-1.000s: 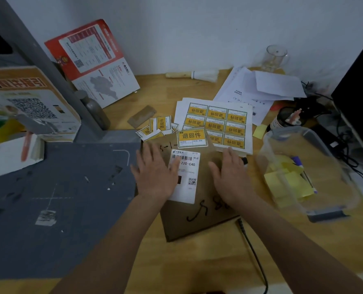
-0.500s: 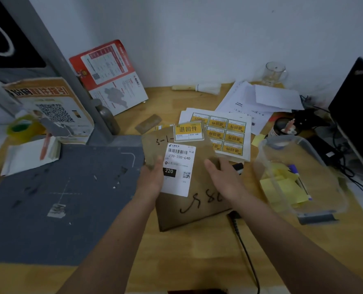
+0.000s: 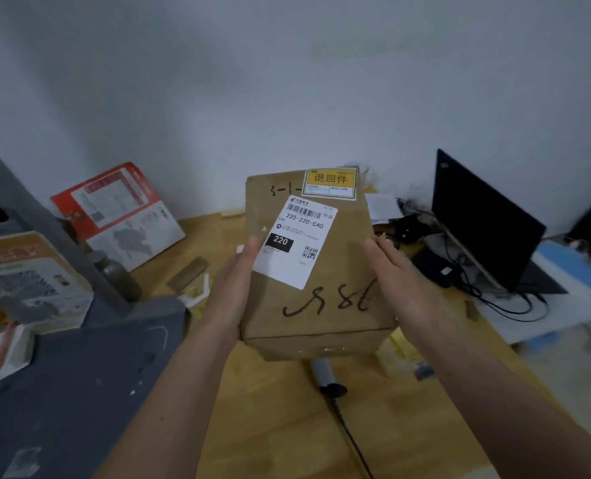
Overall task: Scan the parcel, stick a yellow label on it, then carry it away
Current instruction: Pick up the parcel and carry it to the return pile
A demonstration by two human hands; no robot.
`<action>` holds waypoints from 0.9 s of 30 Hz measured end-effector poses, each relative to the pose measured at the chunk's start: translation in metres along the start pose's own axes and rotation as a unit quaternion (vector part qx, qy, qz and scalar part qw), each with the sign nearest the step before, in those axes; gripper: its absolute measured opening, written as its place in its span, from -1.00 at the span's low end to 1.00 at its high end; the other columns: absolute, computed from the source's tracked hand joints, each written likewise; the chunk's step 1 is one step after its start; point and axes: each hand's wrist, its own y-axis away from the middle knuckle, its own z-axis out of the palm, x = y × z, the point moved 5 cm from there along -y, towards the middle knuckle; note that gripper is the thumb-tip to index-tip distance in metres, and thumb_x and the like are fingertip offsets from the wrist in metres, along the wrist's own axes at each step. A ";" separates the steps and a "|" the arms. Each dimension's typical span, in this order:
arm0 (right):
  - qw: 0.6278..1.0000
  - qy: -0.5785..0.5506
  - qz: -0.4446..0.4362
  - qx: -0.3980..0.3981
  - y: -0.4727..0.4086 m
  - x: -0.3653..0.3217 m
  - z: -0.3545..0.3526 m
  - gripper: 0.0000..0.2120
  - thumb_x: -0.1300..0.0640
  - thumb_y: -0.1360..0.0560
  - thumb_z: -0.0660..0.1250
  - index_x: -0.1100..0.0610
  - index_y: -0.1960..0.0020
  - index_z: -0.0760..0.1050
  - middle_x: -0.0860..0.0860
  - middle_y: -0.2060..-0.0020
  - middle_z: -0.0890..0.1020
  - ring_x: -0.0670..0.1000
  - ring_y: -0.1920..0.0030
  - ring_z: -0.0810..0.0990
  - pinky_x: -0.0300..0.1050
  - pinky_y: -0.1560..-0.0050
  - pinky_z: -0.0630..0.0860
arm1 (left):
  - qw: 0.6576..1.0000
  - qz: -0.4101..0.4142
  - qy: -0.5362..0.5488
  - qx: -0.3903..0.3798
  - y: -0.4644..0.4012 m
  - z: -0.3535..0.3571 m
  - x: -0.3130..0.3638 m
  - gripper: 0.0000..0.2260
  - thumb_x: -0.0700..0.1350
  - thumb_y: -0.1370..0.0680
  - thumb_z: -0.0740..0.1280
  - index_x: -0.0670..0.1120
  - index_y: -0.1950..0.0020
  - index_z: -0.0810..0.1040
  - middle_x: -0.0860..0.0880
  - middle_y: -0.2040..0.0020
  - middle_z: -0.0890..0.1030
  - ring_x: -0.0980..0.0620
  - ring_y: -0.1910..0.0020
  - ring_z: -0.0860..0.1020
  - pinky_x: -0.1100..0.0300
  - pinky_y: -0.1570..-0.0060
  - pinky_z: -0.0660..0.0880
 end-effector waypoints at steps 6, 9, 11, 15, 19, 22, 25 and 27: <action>0.984 -0.073 0.068 0.145 0.023 0.021 -0.038 -0.60 -0.24 -0.52 0.13 -0.11 -0.28 0.43 0.00 -0.24 0.50 0.07 -0.18 0.51 0.17 -0.21 0.47 | 0.980 0.006 0.036 -0.197 0.005 0.042 0.011 -0.55 0.31 -0.48 0.15 0.17 -0.28 0.51 0.08 -0.13 0.67 0.12 -0.04 0.66 0.24 0.17 0.58; 0.969 -0.116 0.099 0.195 0.034 0.034 -0.044 -0.63 -0.25 -0.50 0.14 -0.09 -0.16 0.50 0.05 -0.12 0.59 0.13 -0.09 0.58 0.19 -0.16 0.51 | 0.967 0.004 0.041 -0.253 0.006 0.054 0.011 -0.53 0.29 -0.48 0.15 0.18 -0.35 0.45 0.08 -0.20 0.63 0.14 -0.06 0.65 0.33 0.27 0.57; 0.959 -0.136 0.113 0.221 0.045 0.040 -0.045 -0.58 -0.31 -0.44 0.16 -0.10 -0.15 0.52 0.05 -0.10 0.62 0.15 -0.08 0.60 0.21 -0.15 0.53 | 0.958 -0.005 0.045 -0.284 0.005 0.059 0.009 -0.51 0.30 -0.47 0.16 0.19 -0.35 0.45 0.08 -0.20 0.63 0.14 -0.07 0.64 0.32 0.27 0.58; 0.928 -0.192 0.132 0.292 0.071 0.050 -0.058 -0.62 -0.26 -0.49 0.14 -0.05 -0.05 0.56 0.05 -0.02 0.64 0.12 -0.03 0.61 0.17 -0.12 0.55 | 0.936 -0.018 0.032 -0.350 0.007 0.081 0.003 -0.51 0.32 -0.47 0.16 0.21 -0.36 0.42 0.05 -0.26 0.60 0.05 -0.15 0.61 0.23 0.18 0.59; 0.891 -0.258 0.135 0.348 0.106 0.054 -0.085 -0.72 -0.07 -0.56 0.15 -0.02 0.14 0.58 0.06 0.16 0.65 0.08 0.15 0.63 0.10 0.04 0.59 | 0.916 -0.032 0.019 -0.400 0.023 0.110 -0.004 -0.48 0.31 -0.48 0.19 0.14 -0.39 0.42 -0.01 -0.26 0.60 -0.05 -0.20 0.59 0.02 -0.05 0.57; 0.874 -0.275 0.126 0.379 0.135 0.062 -0.106 -0.69 -0.10 -0.53 0.17 0.05 0.01 0.61 0.09 0.09 0.68 0.12 0.08 0.66 0.18 -0.02 0.61 | 0.904 -0.050 0.000 -0.424 0.044 0.135 -0.007 -0.45 0.36 -0.38 0.25 0.11 -0.26 0.54 -0.06 -0.18 0.65 -0.11 -0.18 0.59 -0.12 -0.23 0.48; 0.856 -0.289 0.104 0.416 0.172 0.067 -0.131 -0.67 -0.13 -0.55 0.16 0.07 -0.03 0.58 0.07 0.15 0.67 0.09 0.12 0.66 0.06 0.12 0.62 | 0.892 -0.024 -0.024 -0.450 0.071 0.166 -0.006 -0.37 0.40 -0.24 0.36 0.10 -0.20 0.57 -0.04 -0.13 0.67 -0.09 -0.13 0.61 -0.13 -0.22 0.48; 0.845 -0.296 0.093 0.436 0.200 0.072 -0.149 -0.65 -0.16 -0.53 0.18 0.06 -0.07 0.56 0.09 0.09 0.67 0.12 0.06 0.67 0.10 0.06 0.62 | 0.870 -0.010 -0.039 -0.491 0.097 0.191 -0.008 -0.62 0.32 -0.40 0.28 0.13 -0.07 0.60 0.06 0.02 0.73 0.03 0.00 0.67 0.02 -0.05 0.55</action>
